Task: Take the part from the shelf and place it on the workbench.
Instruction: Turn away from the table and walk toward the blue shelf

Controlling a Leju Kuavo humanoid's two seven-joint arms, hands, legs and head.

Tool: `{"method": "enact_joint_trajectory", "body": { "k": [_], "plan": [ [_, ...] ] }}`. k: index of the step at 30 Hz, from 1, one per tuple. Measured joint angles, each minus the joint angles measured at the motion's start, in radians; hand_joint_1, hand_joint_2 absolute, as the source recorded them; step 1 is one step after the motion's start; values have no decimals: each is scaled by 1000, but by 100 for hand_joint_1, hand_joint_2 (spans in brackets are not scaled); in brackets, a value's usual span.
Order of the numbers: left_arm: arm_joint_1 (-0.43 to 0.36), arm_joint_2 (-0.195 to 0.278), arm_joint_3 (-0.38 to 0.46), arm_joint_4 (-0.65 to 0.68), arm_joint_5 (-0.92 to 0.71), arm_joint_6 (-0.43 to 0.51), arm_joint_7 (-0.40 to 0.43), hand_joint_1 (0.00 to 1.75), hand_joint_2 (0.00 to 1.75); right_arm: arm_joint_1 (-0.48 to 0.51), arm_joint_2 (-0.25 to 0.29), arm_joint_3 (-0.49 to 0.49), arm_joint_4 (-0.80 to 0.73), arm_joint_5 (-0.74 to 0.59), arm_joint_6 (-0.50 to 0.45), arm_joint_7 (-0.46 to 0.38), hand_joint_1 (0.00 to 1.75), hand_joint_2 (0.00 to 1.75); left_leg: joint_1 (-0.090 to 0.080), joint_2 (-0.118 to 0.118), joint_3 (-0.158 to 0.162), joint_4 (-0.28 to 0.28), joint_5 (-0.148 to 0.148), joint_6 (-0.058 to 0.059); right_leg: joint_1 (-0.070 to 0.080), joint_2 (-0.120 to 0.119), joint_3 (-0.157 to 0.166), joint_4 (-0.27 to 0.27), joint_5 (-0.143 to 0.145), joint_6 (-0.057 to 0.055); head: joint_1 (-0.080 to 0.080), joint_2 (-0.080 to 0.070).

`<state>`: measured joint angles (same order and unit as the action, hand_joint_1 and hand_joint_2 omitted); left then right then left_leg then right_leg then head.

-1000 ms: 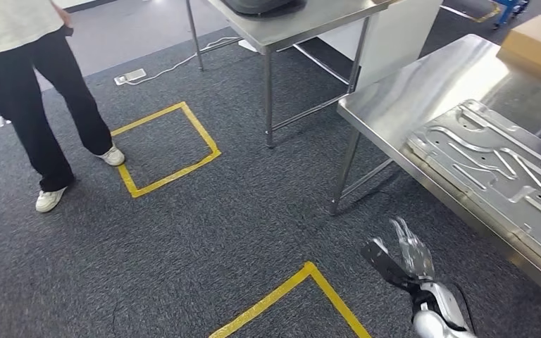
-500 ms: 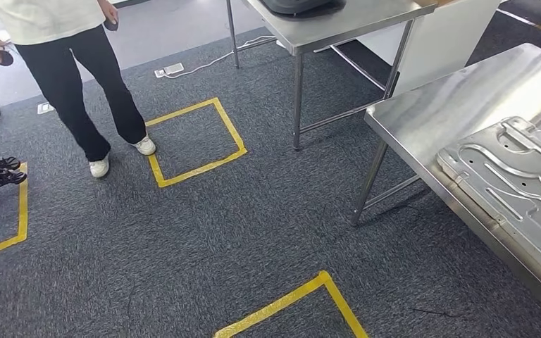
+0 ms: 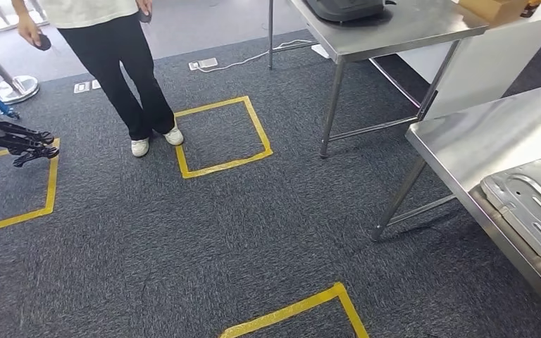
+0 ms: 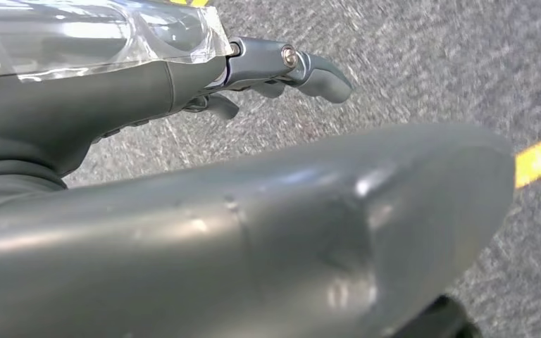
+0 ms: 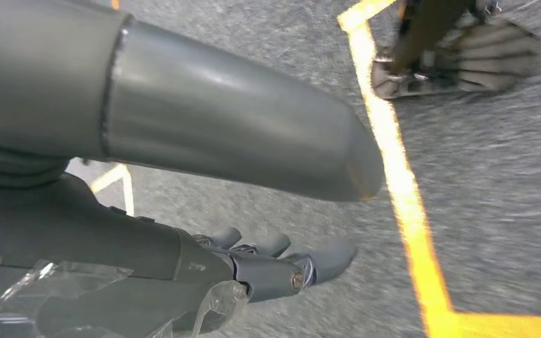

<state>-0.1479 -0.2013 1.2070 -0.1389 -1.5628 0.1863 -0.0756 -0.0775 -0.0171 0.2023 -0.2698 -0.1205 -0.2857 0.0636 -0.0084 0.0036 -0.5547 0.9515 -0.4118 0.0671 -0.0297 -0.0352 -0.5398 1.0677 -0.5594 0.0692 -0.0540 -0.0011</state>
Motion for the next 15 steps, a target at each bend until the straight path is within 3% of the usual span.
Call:
{"method": "enact_joint_trajectory", "body": {
  "k": [2,3,4,6,8,10,11,13,15],
  "plan": [
    [-2,1,0,0,7,6,-18,0,0,2,0,3,12,21,0,-18,0,0,-2,-24,0,0,1,10,4,28,-65,133,-62,-3,0,0],
    [-1,2,0,0,9,8,-30,0,0,2,-1,7,16,30,0,-26,0,0,-3,-36,0,0,1,10,6,31,-89,178,-74,-3,0,0],
    [-1,2,0,0,8,9,-41,0,0,2,-1,11,19,35,0,-32,0,0,-3,-50,0,1,1,10,6,33,-98,188,-66,-3,0,0],
    [-1,2,0,0,7,9,-61,0,0,2,-1,18,22,35,3,-39,0,0,-2,-77,2,3,0,8,4,41,-63,101,-3,-1,0,0],
    [-5,2,1,1,9,11,-80,0,0,2,0,21,28,28,11,-31,0,0,-3,-99,-3,14,-6,-1,-2,78,-12,-23,54,-1,-1,0],
    [-14,2,4,2,18,21,-100,0,0,0,2,26,35,21,25,-1,0,0,-4,-116,-12,25,-11,-13,-2,101,7,-74,68,-8,-2,0],
    [-18,2,7,3,24,30,-109,0,0,-2,5,28,38,18,32,17,0,0,-3,-124,-16,28,-11,-18,1,94,9,-77,68,-16,-2,0],
    [-20,2,12,3,36,49,-116,0,0,-6,14,31,39,15,40,42,0,0,0,-110,-21,39,-19,-26,3,73,14,-80,70,-29,-3,0],
    [-17,2,17,3,43,59,-102,0,0,-4,19,33,39,11,38,45,0,0,2,-58,-56,116,-63,-38,3,50,18,-83,70,-40,-3,0]
  ]
}}
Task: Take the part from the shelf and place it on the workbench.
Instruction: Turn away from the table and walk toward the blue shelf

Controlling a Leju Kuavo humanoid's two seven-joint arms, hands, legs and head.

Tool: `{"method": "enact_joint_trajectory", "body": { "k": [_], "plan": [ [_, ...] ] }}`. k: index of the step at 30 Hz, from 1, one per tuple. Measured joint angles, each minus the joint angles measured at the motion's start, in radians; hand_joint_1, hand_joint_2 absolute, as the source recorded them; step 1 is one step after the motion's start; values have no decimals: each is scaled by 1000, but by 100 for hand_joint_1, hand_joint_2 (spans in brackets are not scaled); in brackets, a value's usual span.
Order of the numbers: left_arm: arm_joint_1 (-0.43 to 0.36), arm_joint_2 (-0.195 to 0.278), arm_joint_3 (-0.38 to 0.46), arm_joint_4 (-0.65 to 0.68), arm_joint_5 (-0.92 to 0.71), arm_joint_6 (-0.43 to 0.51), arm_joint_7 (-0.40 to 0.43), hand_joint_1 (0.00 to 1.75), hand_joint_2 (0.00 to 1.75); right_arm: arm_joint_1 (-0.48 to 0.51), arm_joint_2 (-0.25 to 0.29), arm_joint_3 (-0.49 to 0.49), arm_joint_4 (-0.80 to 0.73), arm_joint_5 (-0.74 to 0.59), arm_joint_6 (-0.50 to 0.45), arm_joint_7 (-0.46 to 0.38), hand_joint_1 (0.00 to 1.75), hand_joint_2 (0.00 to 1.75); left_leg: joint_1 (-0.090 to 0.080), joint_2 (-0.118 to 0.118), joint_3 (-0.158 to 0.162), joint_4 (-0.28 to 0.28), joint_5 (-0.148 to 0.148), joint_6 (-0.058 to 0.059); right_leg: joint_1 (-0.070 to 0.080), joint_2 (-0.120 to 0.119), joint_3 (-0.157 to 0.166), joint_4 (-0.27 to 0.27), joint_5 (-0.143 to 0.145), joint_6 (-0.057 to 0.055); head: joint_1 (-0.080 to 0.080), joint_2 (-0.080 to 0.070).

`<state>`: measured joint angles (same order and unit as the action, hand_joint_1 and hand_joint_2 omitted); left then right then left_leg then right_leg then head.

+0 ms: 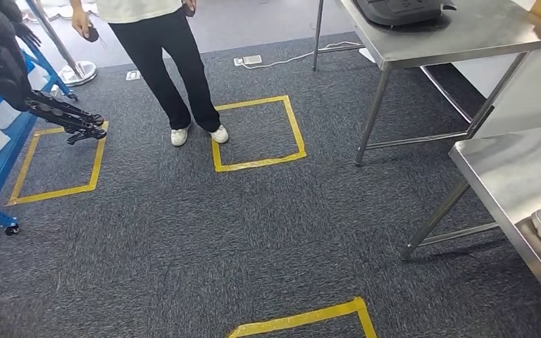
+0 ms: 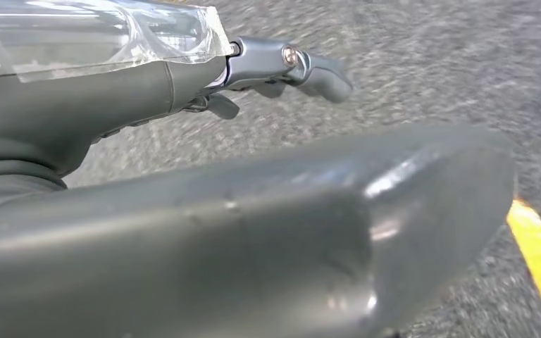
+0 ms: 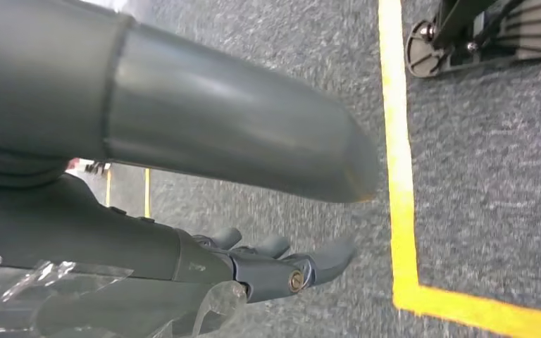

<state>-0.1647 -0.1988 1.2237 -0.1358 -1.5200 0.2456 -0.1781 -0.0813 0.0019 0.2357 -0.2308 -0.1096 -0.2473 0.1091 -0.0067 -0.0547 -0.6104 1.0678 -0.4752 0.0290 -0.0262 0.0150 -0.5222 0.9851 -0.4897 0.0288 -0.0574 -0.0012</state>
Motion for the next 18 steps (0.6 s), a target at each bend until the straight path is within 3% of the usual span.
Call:
{"method": "enact_joint_trajectory", "body": {
  "k": [2,4,5,6,8,10,12,13,15,16,18],
  "plan": [
    [3,3,7,0,-1,-3,43,0,0,5,1,0,2,-6,-6,-9,0,0,5,34,-68,138,-62,-10,5,-25,2,0,-4,-6,0,0],
    [11,8,15,0,-6,-16,96,0,0,7,3,0,4,-17,-10,-18,0,0,9,40,-108,214,-80,-14,7,-47,5,0,-9,-8,0,0],
    [16,10,19,0,-8,-21,113,0,0,7,3,0,4,-22,-11,-21,0,0,10,42,-99,194,-61,-15,7,-57,8,0,-12,-9,0,0],
    [19,12,21,0,-8,-24,122,0,0,6,3,0,4,-27,-11,-22,0,0,10,50,-70,136,-29,-14,7,-67,13,0,-15,-8,0,0],
    [19,17,25,0,-8,-25,118,0,0,4,4,0,4,-31,-11,-23,0,0,4,91,1,-8,29,-6,9,-86,22,0,-23,-2,0,0],
    [14,20,26,0,-8,-25,112,0,0,2,5,0,5,-31,-11,-23,0,0,-7,116,33,-76,46,5,11,-103,30,-1,-31,7,0,0],
    [15,23,29,0,-7,-23,108,0,0,-4,6,1,5,-31,-11,-21,0,0,-12,98,34,-84,46,14,10,-118,39,-8,-35,18,0,0],
    [18,24,32,0,-7,-20,102,0,0,-6,7,1,5,-30,-11,-17,0,0,-10,88,39,-91,49,20,9,-111,43,-7,-40,23,0,0],
    [18,26,38,0,-8,-12,70,0,0,-5,8,2,6,-24,-9,-3,0,0,-3,67,50,-106,55,32,7,-70,24,46,-76,28,0,0],
    [17,26,40,0,-8,-9,43,0,0,-2,8,4,7,-20,-8,4,0,0,-2,57,53,-109,57,36,6,-44,-4,104,-105,28,0,0],
    [12,26,43,0,-10,-6,-13,0,0,1,9,9,9,-15,-6,9,0,0,-2,32,55,-109,56,41,6,-22,-76,236,-155,30,1,0]
  ]
}}
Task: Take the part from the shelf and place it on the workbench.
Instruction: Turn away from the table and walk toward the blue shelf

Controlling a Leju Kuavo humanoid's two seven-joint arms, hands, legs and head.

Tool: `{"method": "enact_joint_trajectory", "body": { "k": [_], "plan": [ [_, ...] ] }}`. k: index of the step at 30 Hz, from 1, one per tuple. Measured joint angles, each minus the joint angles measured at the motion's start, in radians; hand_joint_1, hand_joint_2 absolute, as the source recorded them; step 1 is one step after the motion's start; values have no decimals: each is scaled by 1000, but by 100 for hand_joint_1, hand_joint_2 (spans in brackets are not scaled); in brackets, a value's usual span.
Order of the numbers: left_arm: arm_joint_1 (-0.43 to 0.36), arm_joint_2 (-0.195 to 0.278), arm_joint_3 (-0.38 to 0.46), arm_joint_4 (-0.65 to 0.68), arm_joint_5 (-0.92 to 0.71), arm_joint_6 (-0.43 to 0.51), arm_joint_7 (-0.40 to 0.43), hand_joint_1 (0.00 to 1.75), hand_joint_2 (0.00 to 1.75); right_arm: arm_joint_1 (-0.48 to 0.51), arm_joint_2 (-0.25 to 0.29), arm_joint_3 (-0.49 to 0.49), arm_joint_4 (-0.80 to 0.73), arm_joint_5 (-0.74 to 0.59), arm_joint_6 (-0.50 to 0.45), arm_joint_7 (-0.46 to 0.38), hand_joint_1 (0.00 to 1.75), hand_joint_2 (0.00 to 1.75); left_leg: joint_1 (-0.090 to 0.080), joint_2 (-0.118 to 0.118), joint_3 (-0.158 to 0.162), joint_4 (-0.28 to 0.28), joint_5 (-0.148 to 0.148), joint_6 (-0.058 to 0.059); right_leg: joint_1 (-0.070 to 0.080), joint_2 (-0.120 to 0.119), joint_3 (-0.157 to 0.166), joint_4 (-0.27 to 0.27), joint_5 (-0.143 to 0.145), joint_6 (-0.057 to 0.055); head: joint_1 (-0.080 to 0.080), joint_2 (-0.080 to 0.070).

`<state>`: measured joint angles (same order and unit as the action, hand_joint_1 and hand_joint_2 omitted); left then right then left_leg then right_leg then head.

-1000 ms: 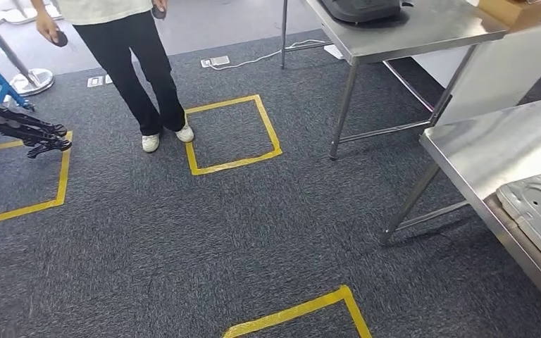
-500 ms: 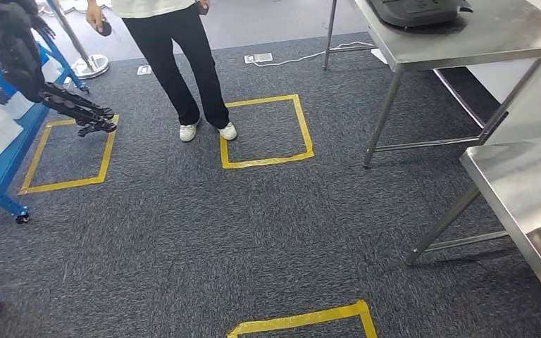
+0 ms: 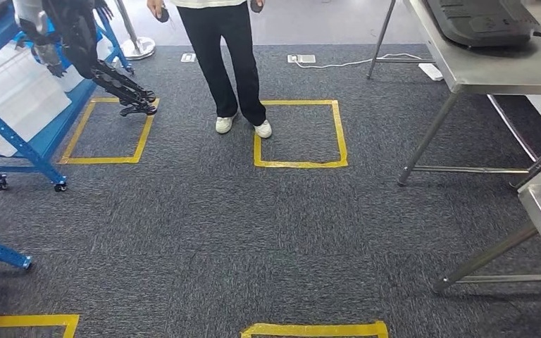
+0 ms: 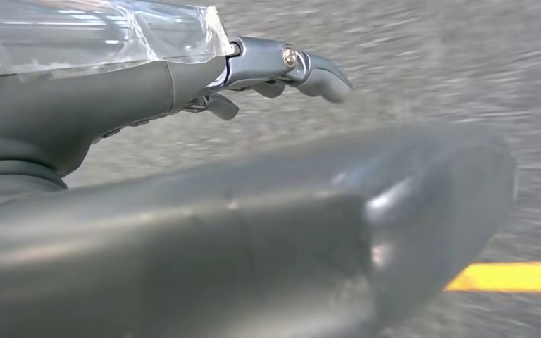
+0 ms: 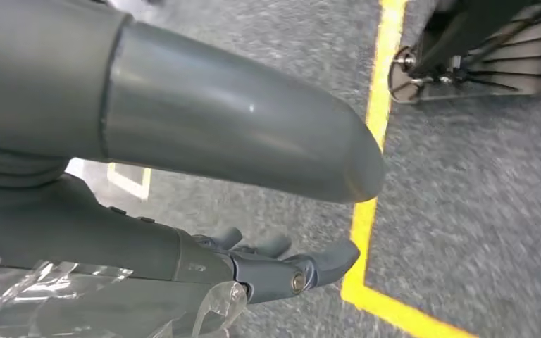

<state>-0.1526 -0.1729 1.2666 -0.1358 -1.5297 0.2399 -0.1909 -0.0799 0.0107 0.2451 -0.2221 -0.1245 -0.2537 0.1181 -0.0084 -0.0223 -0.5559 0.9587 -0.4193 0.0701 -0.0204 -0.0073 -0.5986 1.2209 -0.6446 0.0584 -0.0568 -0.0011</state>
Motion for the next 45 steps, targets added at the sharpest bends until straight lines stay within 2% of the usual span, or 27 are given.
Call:
{"method": "enact_joint_trajectory", "body": {
  "k": [1,2,4,6,8,9,10,12,14,16,17,19,21,22,23,25,28,29,31,32,33,35,37,38,40,44,45],
  "plan": [
    [-1,0,0,0,-2,1,-18,0,0,1,1,2,0,0,0,-4,0,0,0,-13,1,0,-1,0,-1,2,-24,35,-2,2,0,0],
    [-1,0,1,0,-4,2,-27,0,0,1,3,4,0,-1,-1,-11,0,0,1,-27,3,1,-2,-1,-2,3,-29,30,17,4,0,0],
    [0,0,3,0,-8,3,-26,0,0,1,5,8,0,-1,-3,-23,0,0,6,-55,8,5,-6,-7,-10,16,12,-81,94,10,0,0],
    [0,2,4,0,-11,3,-5,0,0,4,9,12,1,-2,-4,-27,0,0,7,-78,5,16,-13,-20,-17,55,59,-195,142,13,0,0],
    [3,4,6,0,-12,4,22,0,0,3,14,15,3,-4,-4,-23,0,0,6,-93,-1,21,-15,-31,-15,71,70,-224,145,3,0,0],
    [5,5,7,0,-12,4,29,0,0,0,15,16,3,-5,-4,-17,0,0,9,-99,-3,20,-14,-35,-14,60,70,-224,147,-6,0,0],
    [8,6,8,0,-10,4,32,0,0,-3,17,17,3,-6,-4,-9,0,0,10,-98,-4,23,-16,-38,-12,51,71,-225,148,-13,-1,0],
    [9,7,12,0,-5,4,33,0,0,-4,19,18,4,-10,-2,14,0,0,12,-59,-26,71,-44,-45,-10,28,74,-227,149,-25,-2,0],
    [6,7,18,0,-2,3,46,0,0,0,20,18,5,-14,2,29,0,0,11,-8,-89,202,-105,-52,-5,3,75,-227,146,-32,-2,0],
    [6,7,23,0,-2,2,66,0,0,3,20,18,6,-17,4,29,0,0,13,6,-149,320,-145,-53,-1,-23,75,-227,143,-37,-2,0],
    [7,7,25,0,-2,2,73,0,0,3,20,19,6,-18,4,22,0,0,12,8,-154,329,-139,-50,1,-34,77,-227,142,-38,-2,0],
    [9,7,29,0,-3,2,73,0,0,1,21,20,5,-14,4,4,0,0,8,19,-105,229,-82,-40,3,-53,82,-227,138,-39,-2,0],
    [5,7,30,0,-4,3,60,0,0,0,22,26,5,-6,6,-14,0,0,-7,62,-34,85,-32,-26,5,-72,90,-228,131,-35,-2,0],
    [2,7,31,0,-5,4,49,0,0,0,22,29,5,-4,6,-23,0,0,-14,78,-15,44,-22,-21,6,-81,93,-229,129,-31,-2,0],
    [0,8,31,0,-6,5,37,0,0,-1,22,32,5,-3,6,-31,0,0,-19,85,-9,26,-22,-18,7,-90,96,-230,126,-27,-2,0],
    [0,9,32,0,-8,7,19,0,0,-5,25,35,5,-4,6,-42,0,0,-18,65,-5,17,-19,-13,7,-99,103,-234,121,-19,-2,0],
    [0,11,34,0,-11,9,14,0,0,-4,28,39,5,-4,6,-43,0,0,-7,34,12,-4,-7,0,5,-36,76,-160,72,-10,-2,0],
    [-2,12,36,0,-14,9,15,0,0,-2,28,41,5,-5,8,-37,0,0,-7,23,13,-5,-7,4,5,-14,45,-97,42,-9,-2,0],
    [-4,12,38,0,-19,10,22,0,0,1,28,44,6,-8,13,-17,0,0,-6,0,15,-4,-8,7,4,1,-23,25,-1,-5,-1,0],
    [-3,13,39,0,-23,11,29,0,0,1,29,45,6,-9,16,-7,0,0,-6,-14,16,-4,-9,7,2,2,-40,47,4,-3,-1,0],
    [-2,13,40,0,-25,11,37,0,0,1,29,46,6,-11,18,1,0,0,-4,-28,19,-3,-10,5,-1,3,-38,28,29,0,-1,0],
    [0,15,43,0,-29,11,53,0,0,2,30,48,6,-14,20,10,0,0,2,-57,23,1,-16,-4,-11,23,11,-99,108,9,-1,0],
    [0,21,46,0,-30,9,64,0,0,6,33,50,6,-16,21,13,0,0,3,-78,20,13,-24,-18,-17,56,53,-200,151,9,-1,0],
    [0,24,47,0,-30,9,68,0,0,6,34,50,6,-16,22,14,0,0,3,-85,17,15,-26,-24,-17,66,59,-218,154,5,-1,0],
    [1,27,48,0,-30,8,72,0,0,3,35,51,6,-16,23,15,0,0,2,-91,14,14,-26,-30,-13,61,59,-218,153,-6,-1,0],
    [2,29,49,0,-29,8,71,0,0,0,36,51,6,-17,23,15,0,0,5,-94,13,15,-26,-33,-12,52,59,-219,154,-12,-2,0],
    [1,30,50,1,-27,8,65,0,0,0,37,51,6,-18,21,10,0,0,6,-71,-14,70,-54,-38,-10,36,61,-220,153,-20,-2,0]
  ]
}}
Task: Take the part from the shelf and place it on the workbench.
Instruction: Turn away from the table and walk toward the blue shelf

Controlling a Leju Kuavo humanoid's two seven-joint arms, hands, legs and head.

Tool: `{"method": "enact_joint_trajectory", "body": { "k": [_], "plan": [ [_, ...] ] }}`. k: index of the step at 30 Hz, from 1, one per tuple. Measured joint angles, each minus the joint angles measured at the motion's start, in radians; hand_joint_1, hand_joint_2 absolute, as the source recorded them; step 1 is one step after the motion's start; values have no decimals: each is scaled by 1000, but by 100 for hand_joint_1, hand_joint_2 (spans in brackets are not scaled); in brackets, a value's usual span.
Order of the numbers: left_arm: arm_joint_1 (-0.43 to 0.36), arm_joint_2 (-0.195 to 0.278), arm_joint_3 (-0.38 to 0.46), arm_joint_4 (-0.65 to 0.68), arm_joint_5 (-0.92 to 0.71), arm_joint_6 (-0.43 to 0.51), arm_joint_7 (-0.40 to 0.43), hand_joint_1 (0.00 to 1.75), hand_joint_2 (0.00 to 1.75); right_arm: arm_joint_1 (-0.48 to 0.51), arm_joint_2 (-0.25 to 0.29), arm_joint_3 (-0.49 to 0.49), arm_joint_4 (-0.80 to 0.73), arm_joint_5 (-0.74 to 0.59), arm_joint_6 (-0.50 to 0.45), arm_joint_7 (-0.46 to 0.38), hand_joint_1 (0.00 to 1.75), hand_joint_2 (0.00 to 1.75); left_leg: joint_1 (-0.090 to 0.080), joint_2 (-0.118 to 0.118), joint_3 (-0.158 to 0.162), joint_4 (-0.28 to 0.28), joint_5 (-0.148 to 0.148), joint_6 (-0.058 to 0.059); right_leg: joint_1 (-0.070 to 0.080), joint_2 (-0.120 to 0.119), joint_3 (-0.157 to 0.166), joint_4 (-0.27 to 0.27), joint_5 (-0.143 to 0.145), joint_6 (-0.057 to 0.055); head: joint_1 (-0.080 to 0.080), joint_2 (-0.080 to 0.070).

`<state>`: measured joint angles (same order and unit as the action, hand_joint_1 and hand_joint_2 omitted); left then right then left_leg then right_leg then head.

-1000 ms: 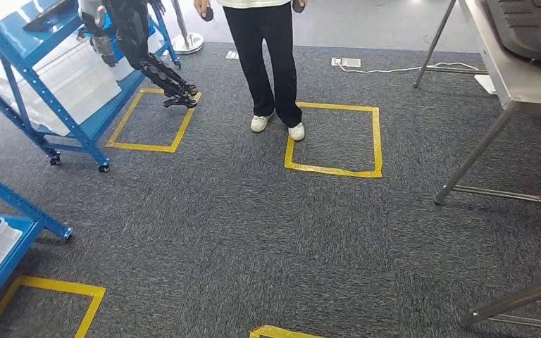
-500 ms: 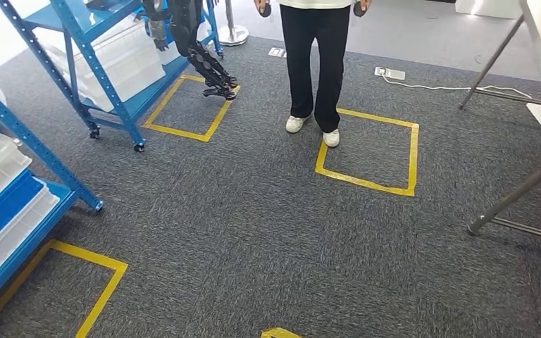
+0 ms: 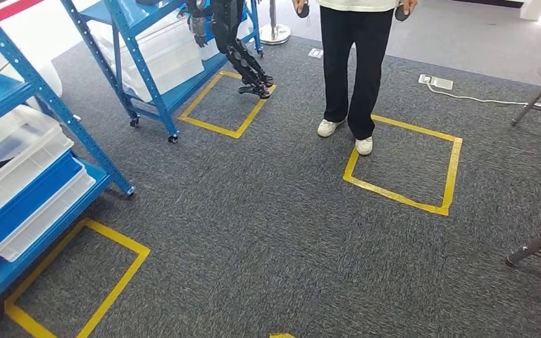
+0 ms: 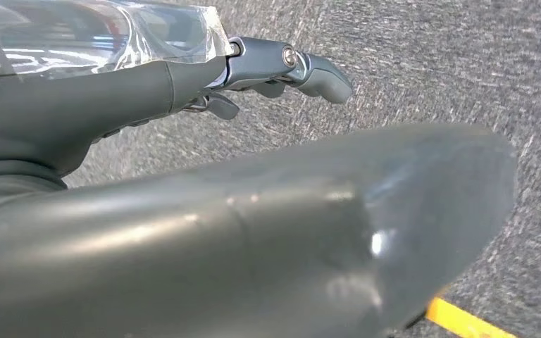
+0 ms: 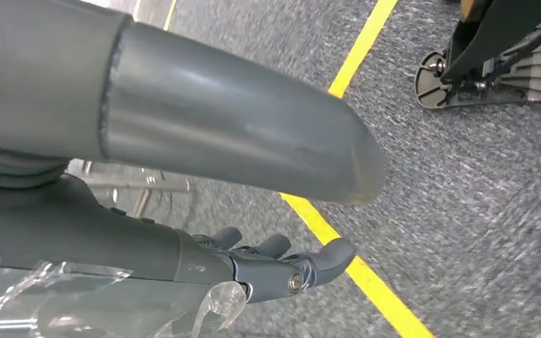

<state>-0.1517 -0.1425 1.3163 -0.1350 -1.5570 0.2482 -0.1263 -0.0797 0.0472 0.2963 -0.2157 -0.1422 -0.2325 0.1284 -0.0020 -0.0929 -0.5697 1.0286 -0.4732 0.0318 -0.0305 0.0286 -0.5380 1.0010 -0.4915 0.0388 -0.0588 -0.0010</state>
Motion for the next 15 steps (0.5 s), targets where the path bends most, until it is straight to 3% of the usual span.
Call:
{"method": "enact_joint_trajectory", "body": {
  "k": [3,4,5,7,9,12,14,15],
  "plan": [
    [0,2,4,2,6,1,-22,0,0,2,1,1,0,-3,-7,-17,0,0,3,76,-121,242,-97,-14,9,-62,5,-2,-5,-21,-1,0],
    [1,2,5,2,6,1,-23,0,0,2,1,2,0,-3,-8,-19,0,0,3,78,-126,248,-88,-12,11,-73,6,-2,-7,-23,-1,0],
    [3,2,5,2,4,1,-23,0,0,1,1,2,0,-3,-9,-21,0,0,1,82,-105,201,-59,-7,12,-82,9,-2,-9,-23,-1,0],
    [1,2,6,2,1,1,-22,0,0,0,1,4,0,-3,-9,-23,0,0,-9,120,-34,52,6,7,14,-101,18,-3,-15,-22,-1,0],
    [-4,2,6,2,-1,1,-20,0,0,-1,1,7,0,-3,-9,-21,0,0,-23,153,7,-38,33,17,16,-118,25,-5,-20,-16,-1,0],
    [-1,2,6,2,-2,1,-16,0,0,-8,4,9,0,-3,-8,-14,0,0,-26,131,17,-62,38,23,14,-136,38,-13,-26,-1,-1,0],
    [-1,3,6,2,-2,2,-13,0,0,-9,5,9,-1,-4,-8,-10,0,0,-18,109,33,-83,49,30,14,-98,31,19,-50,8,-1,0],
    [-2,3,6,2,-2,2,-12,0,0,-6,5,10,-1,-5,-8,-8,0,0,-14,99,39,-89,52,33,13,-70,9,67,-76,11,-1,0]
  ]
}}
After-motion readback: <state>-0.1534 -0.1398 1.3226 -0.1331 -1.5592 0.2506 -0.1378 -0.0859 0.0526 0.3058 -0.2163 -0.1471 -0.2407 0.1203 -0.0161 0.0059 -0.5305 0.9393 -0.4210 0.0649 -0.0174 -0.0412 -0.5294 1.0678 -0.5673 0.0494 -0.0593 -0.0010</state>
